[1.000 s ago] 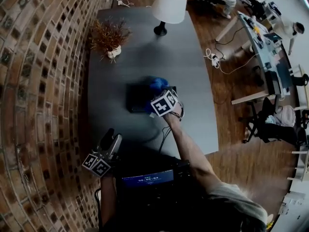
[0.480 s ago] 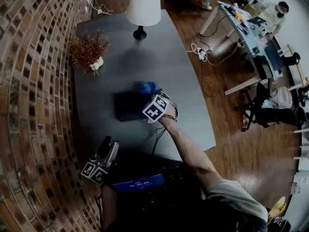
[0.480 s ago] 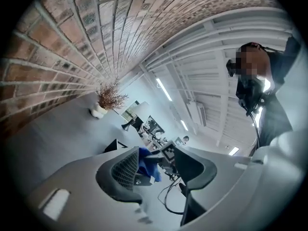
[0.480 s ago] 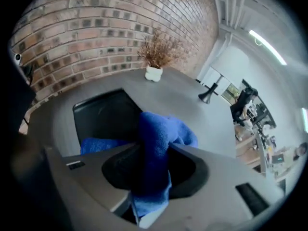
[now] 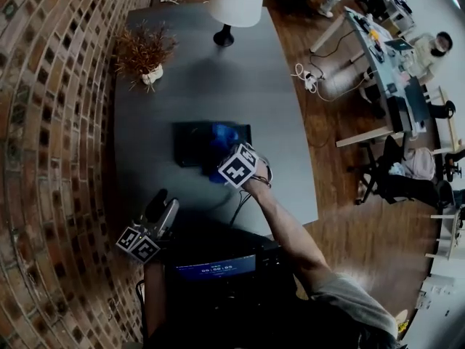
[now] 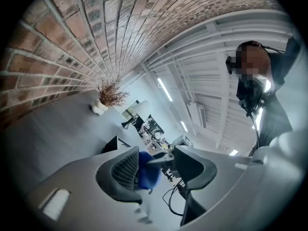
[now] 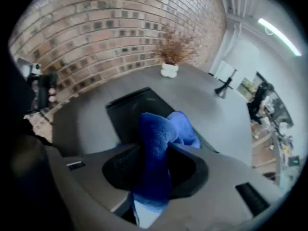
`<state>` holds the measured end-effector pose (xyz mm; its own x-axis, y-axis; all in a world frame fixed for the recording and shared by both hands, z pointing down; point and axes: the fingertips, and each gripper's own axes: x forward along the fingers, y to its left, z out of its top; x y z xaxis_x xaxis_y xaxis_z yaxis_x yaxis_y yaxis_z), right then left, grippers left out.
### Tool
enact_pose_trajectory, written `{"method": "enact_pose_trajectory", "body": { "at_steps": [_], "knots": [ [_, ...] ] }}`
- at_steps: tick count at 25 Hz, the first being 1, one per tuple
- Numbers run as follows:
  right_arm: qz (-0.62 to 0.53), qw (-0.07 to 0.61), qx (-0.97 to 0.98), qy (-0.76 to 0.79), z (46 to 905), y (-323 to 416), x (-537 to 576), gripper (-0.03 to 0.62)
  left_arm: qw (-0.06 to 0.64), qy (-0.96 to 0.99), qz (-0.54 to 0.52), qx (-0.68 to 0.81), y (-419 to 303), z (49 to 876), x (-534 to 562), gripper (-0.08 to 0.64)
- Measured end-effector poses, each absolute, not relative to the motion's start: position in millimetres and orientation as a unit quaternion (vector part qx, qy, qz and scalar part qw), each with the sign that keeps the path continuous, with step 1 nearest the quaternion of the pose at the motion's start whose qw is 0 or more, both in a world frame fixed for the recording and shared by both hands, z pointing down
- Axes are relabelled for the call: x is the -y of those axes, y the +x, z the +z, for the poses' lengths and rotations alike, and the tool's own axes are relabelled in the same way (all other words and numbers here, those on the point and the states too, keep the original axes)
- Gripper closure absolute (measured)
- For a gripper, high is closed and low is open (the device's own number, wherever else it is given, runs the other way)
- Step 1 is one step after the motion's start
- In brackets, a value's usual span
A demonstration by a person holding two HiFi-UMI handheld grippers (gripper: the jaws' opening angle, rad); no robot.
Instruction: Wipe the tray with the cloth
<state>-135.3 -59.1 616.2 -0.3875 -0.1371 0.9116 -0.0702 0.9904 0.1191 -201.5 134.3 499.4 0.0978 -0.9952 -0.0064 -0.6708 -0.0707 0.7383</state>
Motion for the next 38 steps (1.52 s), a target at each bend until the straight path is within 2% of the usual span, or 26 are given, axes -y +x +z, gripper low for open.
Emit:
{"method": "enact_pose_trajectory", "body": {
  "at_steps": [4, 7, 10, 13, 15, 18, 23, 27, 30, 34, 36, 38],
  "knots": [
    [-0.078, 0.499, 0.861, -0.064, 613, -168, -21, 0.448, 0.302, 0.675, -0.275, 0.614, -202, 504, -134, 0.345],
    [-0.109, 0.482, 0.868, -0.044, 604, -183, -3, 0.448, 0.299, 0.682, -0.271, 0.609, -196, 499, -133, 0.345],
    [-0.144, 0.514, 0.842, 0.078, 595, -176, 88, 0.448, 0.295, 0.684, -0.270, 0.609, -193, 494, -132, 0.345],
    [-0.122, 0.567, 0.812, 0.067, 616, -153, 128, 0.446, 0.296, 0.682, -0.272, 0.611, -193, 496, -134, 0.345],
    [-0.153, 0.606, 0.777, 0.077, 612, -134, 150, 0.446, 0.294, 0.681, -0.273, 0.613, -196, 494, -136, 0.345],
    [-0.216, 0.608, 0.755, 0.116, 589, -137, 190, 0.448, 0.289, 0.682, -0.279, 0.611, -199, 491, -132, 0.345],
    [-0.337, 0.644, 0.683, 0.070, 612, -119, 163, 0.449, 0.291, 0.688, -0.280, 0.603, -193, 490, -128, 0.345],
    [-0.376, 0.634, 0.673, 0.060, 613, -86, 102, 0.449, 0.292, 0.689, -0.279, 0.602, -195, 490, -127, 0.345],
    [-0.316, 0.626, 0.713, 0.029, 618, -58, 53, 0.449, 0.298, 0.694, -0.268, 0.598, -194, 496, -123, 0.345],
    [-0.070, 0.624, 0.777, -0.044, 641, -4, -2, 0.449, 0.297, 0.707, -0.235, 0.597, -202, 507, -98, 0.345],
    [0.026, 0.580, 0.814, 0.016, 631, 10, 25, 0.449, 0.294, 0.704, -0.219, 0.608, -218, 510, -81, 0.345],
    [0.109, 0.487, 0.861, 0.097, 610, 11, 77, 0.449, 0.288, 0.699, -0.198, 0.624, -233, 513, -62, 0.345]
  ]
}}
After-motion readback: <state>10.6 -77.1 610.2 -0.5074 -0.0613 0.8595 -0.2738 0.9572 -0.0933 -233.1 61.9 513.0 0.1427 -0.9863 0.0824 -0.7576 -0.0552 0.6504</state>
